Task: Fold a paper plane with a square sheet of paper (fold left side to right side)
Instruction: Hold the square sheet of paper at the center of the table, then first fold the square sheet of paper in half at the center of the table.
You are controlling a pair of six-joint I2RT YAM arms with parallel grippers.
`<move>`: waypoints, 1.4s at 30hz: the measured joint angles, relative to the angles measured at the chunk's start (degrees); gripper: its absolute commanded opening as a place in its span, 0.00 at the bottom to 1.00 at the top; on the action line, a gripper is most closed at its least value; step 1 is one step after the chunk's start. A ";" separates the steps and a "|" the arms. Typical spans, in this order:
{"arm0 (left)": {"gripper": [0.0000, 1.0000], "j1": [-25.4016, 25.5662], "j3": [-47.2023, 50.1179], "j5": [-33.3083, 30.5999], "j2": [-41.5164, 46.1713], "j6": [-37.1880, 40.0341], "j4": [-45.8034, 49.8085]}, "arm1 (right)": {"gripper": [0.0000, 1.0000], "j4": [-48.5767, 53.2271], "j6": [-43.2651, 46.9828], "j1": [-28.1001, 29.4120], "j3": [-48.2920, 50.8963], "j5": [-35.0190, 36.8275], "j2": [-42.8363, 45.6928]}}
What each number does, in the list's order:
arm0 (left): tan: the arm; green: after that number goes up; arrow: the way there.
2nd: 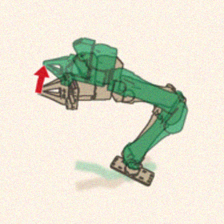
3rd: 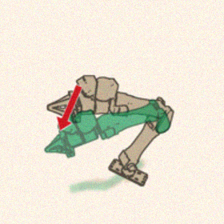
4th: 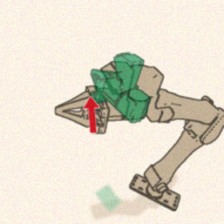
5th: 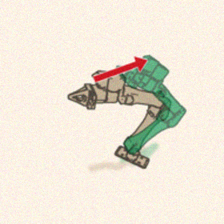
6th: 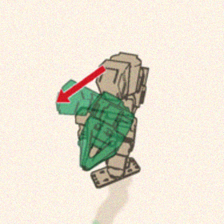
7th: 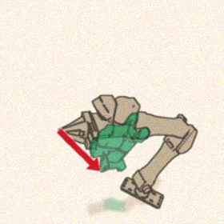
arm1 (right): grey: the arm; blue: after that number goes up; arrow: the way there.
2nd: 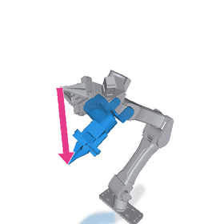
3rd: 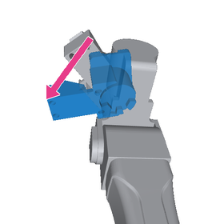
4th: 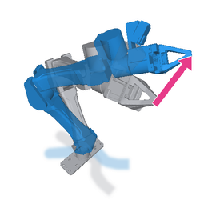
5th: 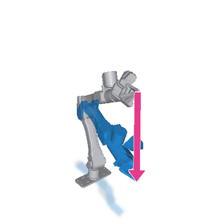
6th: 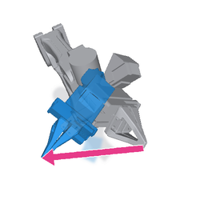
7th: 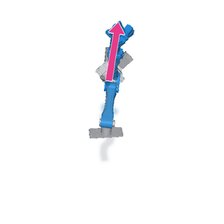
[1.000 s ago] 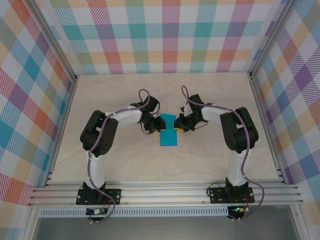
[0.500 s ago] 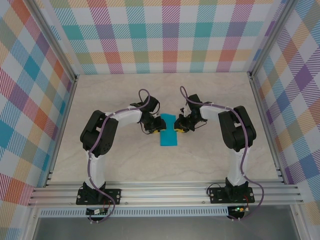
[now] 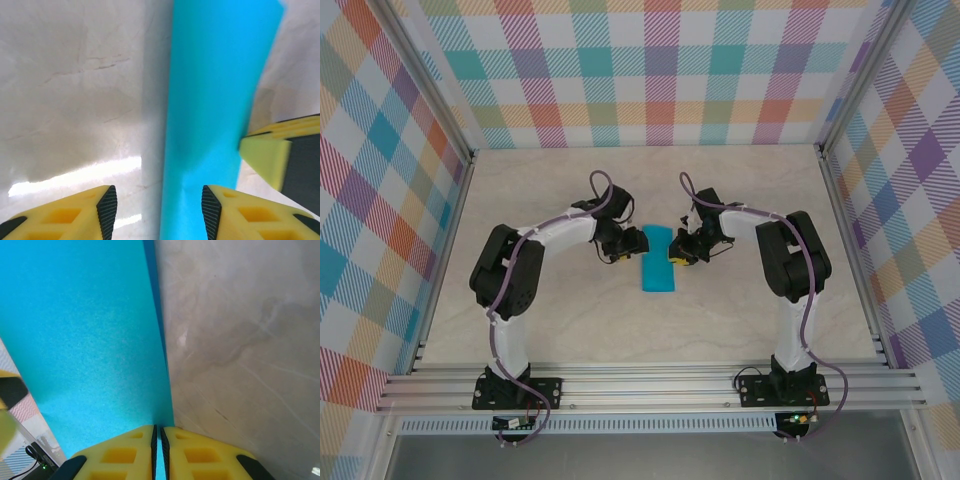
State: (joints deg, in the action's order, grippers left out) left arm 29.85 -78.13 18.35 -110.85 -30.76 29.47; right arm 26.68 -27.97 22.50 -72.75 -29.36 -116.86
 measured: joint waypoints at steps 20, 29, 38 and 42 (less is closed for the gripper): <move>0.36 1.27 0.35 11.80 -2.54 -0.96 -7.23 | 0.13 0.17 0.17 0.00 -0.13 0.00 -0.11; 0.35 1.25 0.44 8.57 -4.17 -0.11 -6.64 | 0.13 0.24 0.22 0.00 -0.13 0.17 -0.11; 0.34 0.61 2.32 7.69 -5.46 0.39 -7.26 | 0.13 0.44 0.44 0.00 -0.31 0.15 -0.28; 0.34 0.33 3.06 8.02 -5.22 0.42 -8.22 | 0.13 0.79 0.61 0.00 -0.50 0.15 -0.39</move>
State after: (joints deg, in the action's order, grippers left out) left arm 30.17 -75.07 26.37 -116.07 -30.35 21.26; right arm 27.46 -27.35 22.50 -73.25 -29.21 -117.25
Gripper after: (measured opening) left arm 0.344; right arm 0.128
